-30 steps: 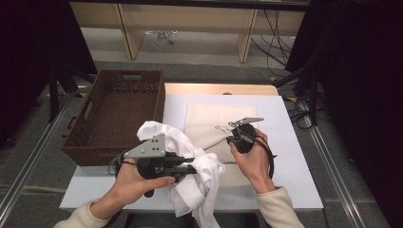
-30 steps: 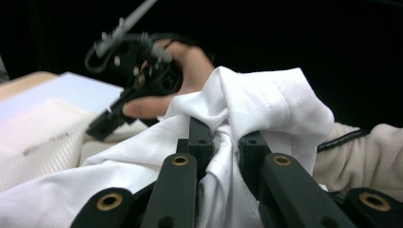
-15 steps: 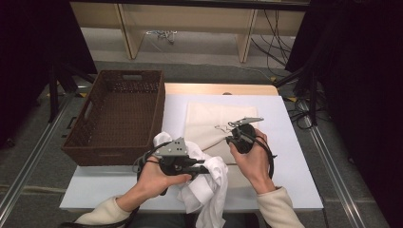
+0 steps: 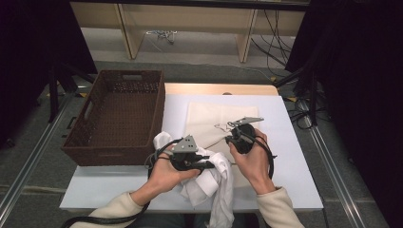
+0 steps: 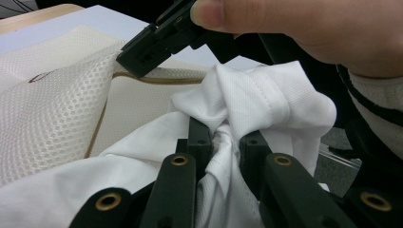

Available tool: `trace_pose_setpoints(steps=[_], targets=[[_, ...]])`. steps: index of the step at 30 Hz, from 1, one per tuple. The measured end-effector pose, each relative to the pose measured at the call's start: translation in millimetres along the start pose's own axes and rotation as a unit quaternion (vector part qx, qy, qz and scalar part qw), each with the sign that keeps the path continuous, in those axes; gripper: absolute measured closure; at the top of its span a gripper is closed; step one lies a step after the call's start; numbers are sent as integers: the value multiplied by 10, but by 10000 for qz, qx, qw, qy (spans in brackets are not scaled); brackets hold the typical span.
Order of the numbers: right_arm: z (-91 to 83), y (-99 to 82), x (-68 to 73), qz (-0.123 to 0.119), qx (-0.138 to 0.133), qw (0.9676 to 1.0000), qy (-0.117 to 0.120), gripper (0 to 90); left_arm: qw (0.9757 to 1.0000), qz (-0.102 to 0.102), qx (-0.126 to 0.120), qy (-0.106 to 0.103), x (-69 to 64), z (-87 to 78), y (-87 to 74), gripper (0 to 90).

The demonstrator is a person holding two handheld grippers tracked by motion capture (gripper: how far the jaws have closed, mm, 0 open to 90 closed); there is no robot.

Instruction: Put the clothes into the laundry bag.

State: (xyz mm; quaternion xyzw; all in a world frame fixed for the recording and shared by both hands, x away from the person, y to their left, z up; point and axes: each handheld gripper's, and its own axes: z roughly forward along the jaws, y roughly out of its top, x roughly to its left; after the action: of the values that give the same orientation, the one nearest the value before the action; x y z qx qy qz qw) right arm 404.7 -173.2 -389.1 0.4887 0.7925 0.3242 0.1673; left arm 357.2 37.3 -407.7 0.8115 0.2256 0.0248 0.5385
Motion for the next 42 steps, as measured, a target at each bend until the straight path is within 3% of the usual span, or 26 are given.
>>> trace_pose_setpoints(steps=[1, 4, 7, 8, 10, 11, 12, 14, 15, 17, 18, 25, 29, 30, 33, 34, 39, 42], targets=[[-5, -1, -11, -66, 5, 10000, 1, 886, 10000, 0, -8, -9, -8, -5, 14, 792], [-21, 0, -7, 29, 3, 10000, -26, 887, 10000, 74, -41, 14, 4, -11, 52, 792], [-19, 2, -3, 50, -20, 10000, 1, 887, 9999, -98, -32, 103, 26, 16, 64, 791], [-17, 4, -2, 22, -43, 10000, -4, 887, 9999, -73, -19, 123, 46, 30, 67, 791], [-11, 8, -21, -144, -107, 9998, 0, 888, 9997, -134, 35, 222, 76, 73, 63, 791], [-9, 9, -18, -145, -118, 9998, 11, 888, 9996, -93, 36, 254, 98, 105, 58, 791], [-18, 6, -4, -90, -57, 9999, 22, 888, 9994, -203, 124, 267, 112, 127, 56, 791], [-16, 4, 19, -11, -60, 10000, 14, 888, 9994, -145, 107, 298, 140, 159, 53, 790], [-19, 2, 23, -24, -56, 10000, 5, 888, 9988, -315, 159, 345, 171, 207, 49, 790], [-18, 3, 23, -42, -37, 10000, 18, 888, 9986, -305, 190, 396, 199, 245, 49, 789], [-15, 3, 20, -51, -34, 10000, 40, 888, 9981, -417, 191, 422, 190, 257, 52, 789], [-22, 1, -10, 23, -42, 10000, -5, 892, 9989, -362, 78, 276, 53, 186, 224, 788], [-65, 8, -34, 6, -91, 10000, -11, 893, 9992, -297, 50, 279, 97, 189, 276, 787], [-68, 9, -35, 42, -106, 9999, -8, 893, 9982, -419, 67, 422, 107, 216, 260, 787], [-72, 7, -31, 21, -129, 9999, -67, 893, 9977, -382, 167, 540, 182, 287, 215, 786], [-71, 8, -15, 56, -94, 9999, -5, 893, 9959, -593, 279, 625, 247, 376, 148, 785], [-47, 1, -8, -59, -63, 10000, 21, 893, 9944, -503, 408, 835, 342, 550, 60, 773], [-36, 2, 6, -95, -103, 9999, 6, 894, 9918, -389, 644, 1038, 406, 691, 13, 762]])
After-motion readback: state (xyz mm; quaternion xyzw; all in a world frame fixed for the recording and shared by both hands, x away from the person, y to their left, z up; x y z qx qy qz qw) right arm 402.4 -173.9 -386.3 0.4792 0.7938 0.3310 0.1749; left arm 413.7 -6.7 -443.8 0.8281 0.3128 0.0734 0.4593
